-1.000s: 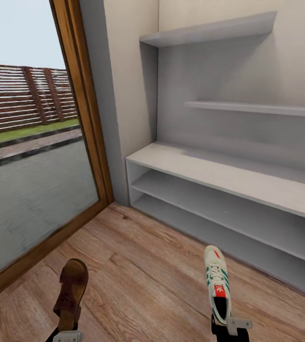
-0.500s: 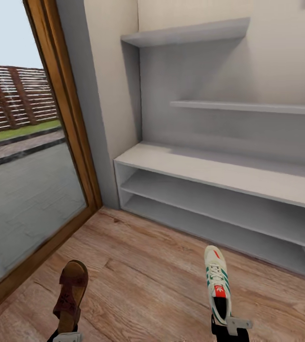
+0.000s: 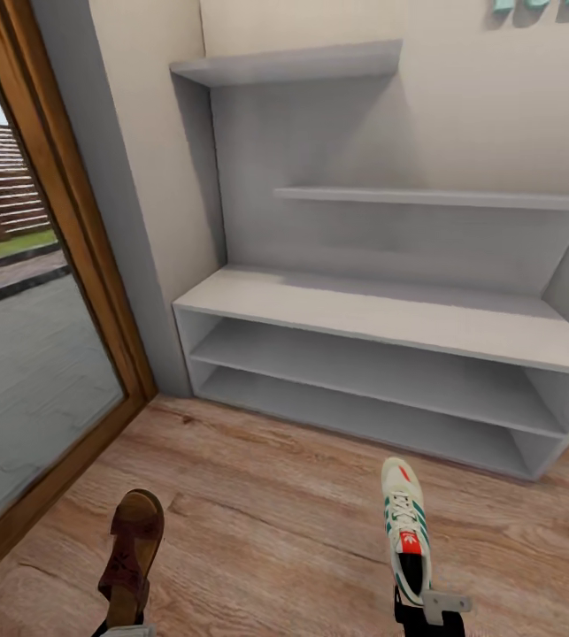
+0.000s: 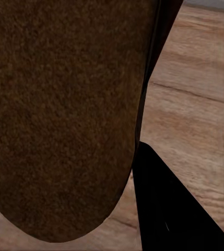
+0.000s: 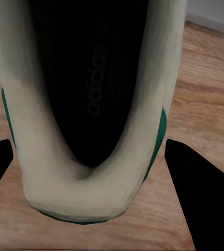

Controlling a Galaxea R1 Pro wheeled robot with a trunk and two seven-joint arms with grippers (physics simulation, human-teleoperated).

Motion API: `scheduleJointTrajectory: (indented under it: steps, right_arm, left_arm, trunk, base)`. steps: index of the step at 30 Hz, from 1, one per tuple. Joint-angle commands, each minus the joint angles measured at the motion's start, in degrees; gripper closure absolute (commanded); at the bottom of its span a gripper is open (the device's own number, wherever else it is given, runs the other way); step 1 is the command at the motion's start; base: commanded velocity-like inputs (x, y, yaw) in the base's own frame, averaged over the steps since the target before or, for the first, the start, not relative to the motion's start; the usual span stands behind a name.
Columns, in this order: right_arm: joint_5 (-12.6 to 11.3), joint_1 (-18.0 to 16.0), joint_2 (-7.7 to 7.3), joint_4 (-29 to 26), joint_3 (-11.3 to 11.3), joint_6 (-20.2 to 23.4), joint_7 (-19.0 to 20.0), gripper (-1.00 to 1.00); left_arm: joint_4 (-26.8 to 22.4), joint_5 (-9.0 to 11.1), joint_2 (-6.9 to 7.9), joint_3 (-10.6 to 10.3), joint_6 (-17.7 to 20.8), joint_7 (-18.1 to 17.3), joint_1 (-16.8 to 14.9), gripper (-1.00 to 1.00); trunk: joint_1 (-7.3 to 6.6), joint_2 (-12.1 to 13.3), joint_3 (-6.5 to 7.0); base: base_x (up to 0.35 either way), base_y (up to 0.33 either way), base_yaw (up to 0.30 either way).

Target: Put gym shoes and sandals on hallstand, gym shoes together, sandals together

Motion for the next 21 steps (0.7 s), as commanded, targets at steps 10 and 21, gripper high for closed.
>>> scheduleJointTrajectory:
  steps: [10,21]
  right_arm:
    - [0.4,0.0,0.0,0.1,0.1,0.0,-0.5,1.0]
    - [0.4,0.0,0.0,0.1,0.1,0.0,-0.5,1.0]
  left_arm:
    - [0.0,0.0,-0.01,0.1,0.0,-0.3,0.0,1.0]
    - [0.0,0.0,-0.01,0.1,0.0,-0.3,0.0,1.0]
  trunk:
    - [-0.01,0.0,-0.04]
    - [-0.01,0.0,-0.04]
  base:
    - [0.0,0.001,-0.282]
    - [0.0,0.0,-0.282]
